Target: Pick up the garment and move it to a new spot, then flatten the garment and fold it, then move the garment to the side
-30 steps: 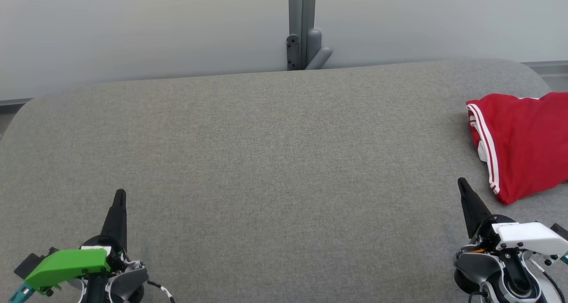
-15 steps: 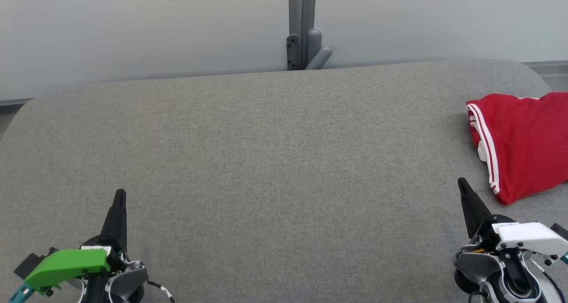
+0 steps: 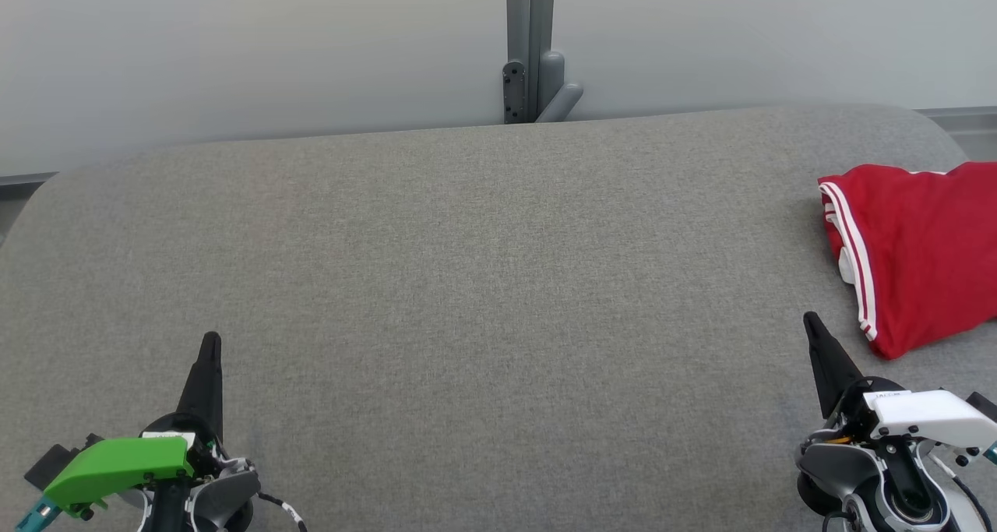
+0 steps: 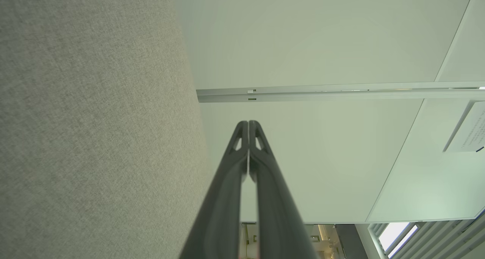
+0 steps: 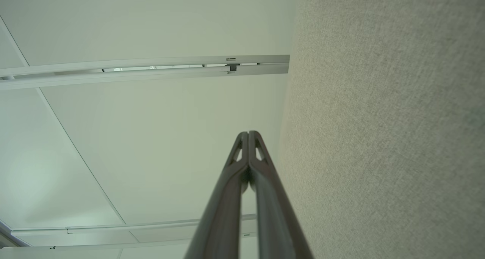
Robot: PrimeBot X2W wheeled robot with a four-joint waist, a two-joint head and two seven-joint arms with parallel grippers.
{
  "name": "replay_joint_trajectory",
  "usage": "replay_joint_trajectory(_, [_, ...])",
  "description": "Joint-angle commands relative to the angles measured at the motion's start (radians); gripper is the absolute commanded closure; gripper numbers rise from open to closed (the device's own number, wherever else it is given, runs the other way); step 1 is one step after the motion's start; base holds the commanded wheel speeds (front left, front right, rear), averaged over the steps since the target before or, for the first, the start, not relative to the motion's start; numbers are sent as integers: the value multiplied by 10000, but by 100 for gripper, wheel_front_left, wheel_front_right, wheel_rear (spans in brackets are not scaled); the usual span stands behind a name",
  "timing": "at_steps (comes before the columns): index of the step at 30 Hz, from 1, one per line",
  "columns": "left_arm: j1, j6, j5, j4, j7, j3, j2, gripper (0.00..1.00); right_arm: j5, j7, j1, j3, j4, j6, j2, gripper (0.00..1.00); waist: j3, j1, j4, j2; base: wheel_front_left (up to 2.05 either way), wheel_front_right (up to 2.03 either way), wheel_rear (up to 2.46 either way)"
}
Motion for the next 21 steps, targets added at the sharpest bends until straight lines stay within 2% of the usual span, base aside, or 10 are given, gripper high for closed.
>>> replay_joint_trajectory(1, [-146,-60,-15,-15,18,30,70,100,71,57,-97,-24,-30,4,-45,100,0,0,0,37,0,0,0])
replay_joint_trajectory(21, [-146,-60,-15,-16,18,30,70,100,71,56,-97,-24,-30,4,-46,100,0,0,0,37,0,0,0])
